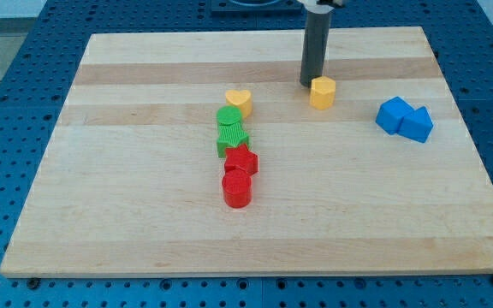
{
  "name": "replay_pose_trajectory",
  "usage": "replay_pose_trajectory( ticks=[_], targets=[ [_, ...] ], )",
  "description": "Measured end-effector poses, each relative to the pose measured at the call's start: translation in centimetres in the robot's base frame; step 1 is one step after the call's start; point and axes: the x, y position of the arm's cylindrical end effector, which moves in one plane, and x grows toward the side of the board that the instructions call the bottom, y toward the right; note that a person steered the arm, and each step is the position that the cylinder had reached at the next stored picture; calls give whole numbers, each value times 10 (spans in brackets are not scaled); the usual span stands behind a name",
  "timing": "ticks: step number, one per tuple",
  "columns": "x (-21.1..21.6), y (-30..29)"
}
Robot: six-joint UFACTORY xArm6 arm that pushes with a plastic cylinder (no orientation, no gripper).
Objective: Push yellow hexagon towards blue blocks
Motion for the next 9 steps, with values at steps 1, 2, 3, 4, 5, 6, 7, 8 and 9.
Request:
replay_pose_trajectory(
  ticks=[1,2,3,4,5,6,7,8,9],
  targets=[
    [9,5],
    [15,3],
    [21,-15],
    [35,-20],
    [50,2],
    [54,32],
    [54,38],
    [55,51],
    [55,74]
  ],
)
